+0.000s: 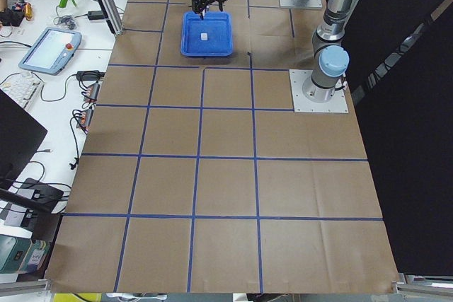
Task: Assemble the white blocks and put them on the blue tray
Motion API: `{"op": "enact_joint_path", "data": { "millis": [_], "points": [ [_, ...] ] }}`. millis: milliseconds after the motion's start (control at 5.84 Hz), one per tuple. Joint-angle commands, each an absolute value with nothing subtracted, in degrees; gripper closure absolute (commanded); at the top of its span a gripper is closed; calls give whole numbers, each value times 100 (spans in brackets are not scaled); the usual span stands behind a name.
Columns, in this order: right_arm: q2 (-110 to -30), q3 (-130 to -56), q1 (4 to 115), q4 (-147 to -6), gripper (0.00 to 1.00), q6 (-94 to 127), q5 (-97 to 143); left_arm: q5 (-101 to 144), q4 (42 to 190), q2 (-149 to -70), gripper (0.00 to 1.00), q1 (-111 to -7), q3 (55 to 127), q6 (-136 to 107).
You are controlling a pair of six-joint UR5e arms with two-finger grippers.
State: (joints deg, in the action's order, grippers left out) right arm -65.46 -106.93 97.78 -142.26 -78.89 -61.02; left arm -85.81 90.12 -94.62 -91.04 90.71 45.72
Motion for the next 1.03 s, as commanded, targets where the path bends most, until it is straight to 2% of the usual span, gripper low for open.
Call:
{"op": "enact_joint_path", "data": {
  "millis": [0,342,856],
  "points": [
    [-6372,-10696,9870,-14326,71,-7857,-6117,-8569,9045,-9229,2,-9070,9105,2507],
    [-6206,-10688,9870,-14431,71,-7875,-6126,-8604,9061,-9220,2,-9105,9184,1890],
    [-5915,-10679,9870,-14774,69,-7840,-6091,-9062,9123,-9413,1,-9105,8781,294]
  ]
}}
